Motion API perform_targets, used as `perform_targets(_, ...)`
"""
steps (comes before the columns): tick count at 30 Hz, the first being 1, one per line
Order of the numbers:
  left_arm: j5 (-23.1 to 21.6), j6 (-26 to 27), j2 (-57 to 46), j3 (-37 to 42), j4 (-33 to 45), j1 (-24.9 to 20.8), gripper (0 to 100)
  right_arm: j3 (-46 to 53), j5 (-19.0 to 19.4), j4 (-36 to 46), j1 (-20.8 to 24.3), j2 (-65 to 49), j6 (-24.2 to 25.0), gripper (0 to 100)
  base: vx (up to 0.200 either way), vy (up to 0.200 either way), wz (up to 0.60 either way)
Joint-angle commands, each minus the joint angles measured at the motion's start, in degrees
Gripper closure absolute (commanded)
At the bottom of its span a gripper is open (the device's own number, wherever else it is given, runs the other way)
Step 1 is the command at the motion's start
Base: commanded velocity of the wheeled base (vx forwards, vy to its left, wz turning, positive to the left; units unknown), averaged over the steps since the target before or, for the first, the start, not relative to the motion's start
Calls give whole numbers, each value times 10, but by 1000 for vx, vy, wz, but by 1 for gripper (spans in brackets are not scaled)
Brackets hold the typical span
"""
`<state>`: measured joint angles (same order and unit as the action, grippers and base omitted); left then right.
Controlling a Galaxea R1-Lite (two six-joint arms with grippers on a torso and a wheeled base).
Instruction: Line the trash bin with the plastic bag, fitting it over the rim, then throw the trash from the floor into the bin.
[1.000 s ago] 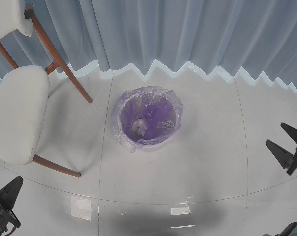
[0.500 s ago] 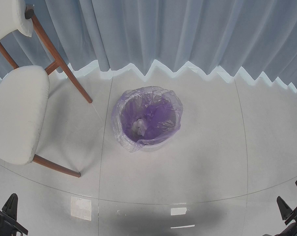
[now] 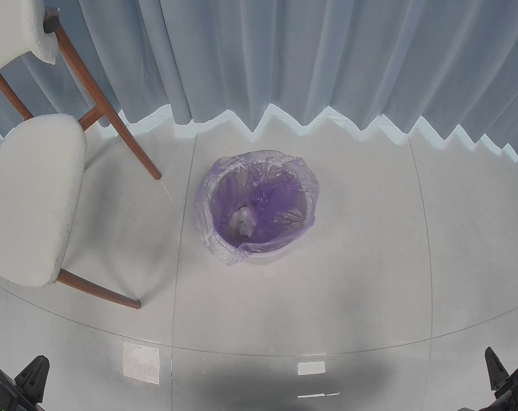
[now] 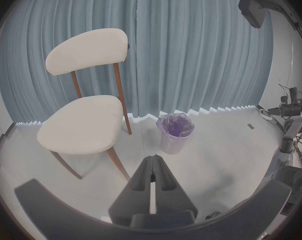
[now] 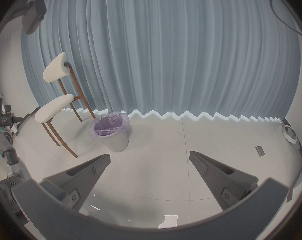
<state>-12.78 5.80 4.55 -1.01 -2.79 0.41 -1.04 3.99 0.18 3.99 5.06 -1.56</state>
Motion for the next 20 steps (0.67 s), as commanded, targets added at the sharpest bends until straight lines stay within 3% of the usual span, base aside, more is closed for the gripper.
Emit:
perform_targets(1,86,-20,-45,10,2,-4,100,10,-28,-2,-16,-7,16,0,0,0,0)
perform_targets(2,134,-54,-45,10,12,-3,100,10,-28,-3,-53,-39,17,0,0,0,0)
perform_targets(3,143,-64,-45,10,16,-2,100,10,-28,-3,-56,-48,17,0,0,0,0)
perform_targets(4,137,-83,-45,9,28,-2,100,10,-30,-4,-37,-51,24,0,0,0,0)
perform_targets(10,122,-47,-45,10,27,-4,100,10,-9,-4,-41,-50,10,0,0,0,0)
perform_targets(20,122,-48,-45,10,28,-4,100,10,-19,-3,-42,-50,13,0,0,0,0)
